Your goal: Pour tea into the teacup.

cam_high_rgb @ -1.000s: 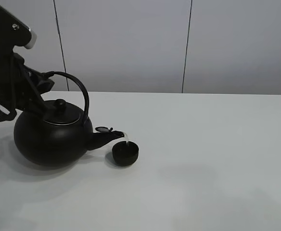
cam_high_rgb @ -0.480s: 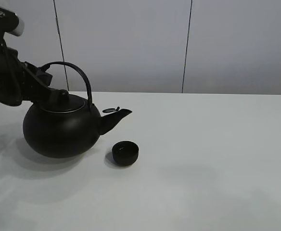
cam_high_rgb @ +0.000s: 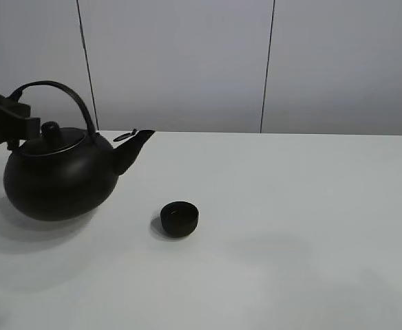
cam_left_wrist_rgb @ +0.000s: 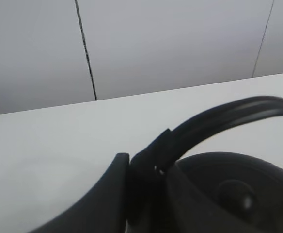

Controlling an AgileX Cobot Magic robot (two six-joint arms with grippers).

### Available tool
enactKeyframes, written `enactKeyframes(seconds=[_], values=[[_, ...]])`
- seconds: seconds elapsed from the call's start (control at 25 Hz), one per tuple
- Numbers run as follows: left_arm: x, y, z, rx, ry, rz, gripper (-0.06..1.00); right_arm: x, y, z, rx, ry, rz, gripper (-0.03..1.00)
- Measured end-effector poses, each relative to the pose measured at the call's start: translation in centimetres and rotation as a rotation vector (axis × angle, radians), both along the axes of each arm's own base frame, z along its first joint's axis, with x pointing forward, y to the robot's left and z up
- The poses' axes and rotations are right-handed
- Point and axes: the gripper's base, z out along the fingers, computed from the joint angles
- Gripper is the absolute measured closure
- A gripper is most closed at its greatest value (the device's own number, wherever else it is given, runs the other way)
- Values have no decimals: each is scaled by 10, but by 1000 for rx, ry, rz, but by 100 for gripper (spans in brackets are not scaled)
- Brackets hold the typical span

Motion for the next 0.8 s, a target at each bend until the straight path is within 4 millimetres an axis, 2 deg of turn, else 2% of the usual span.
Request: enactKeyframes(seconds=[0.16, 0.32, 0.44, 0.6, 0.8], values=[[-13, 17, -9, 5, -7, 23, 82, 0, 0, 0, 0, 0, 0, 46], [-21, 25, -13, 20, -28, 13, 82, 0, 0, 0, 0, 0, 0, 46], [-21, 23, -18, 29, -35, -16, 82, 0, 0, 0, 0, 0, 0, 46], [-20, 21, -37, 48, 19, -48, 82, 0, 0, 0, 0, 0, 0, 46], [-19, 19, -39, 50, 2, -68, 82, 0, 0, 0, 0, 0, 0, 46]])
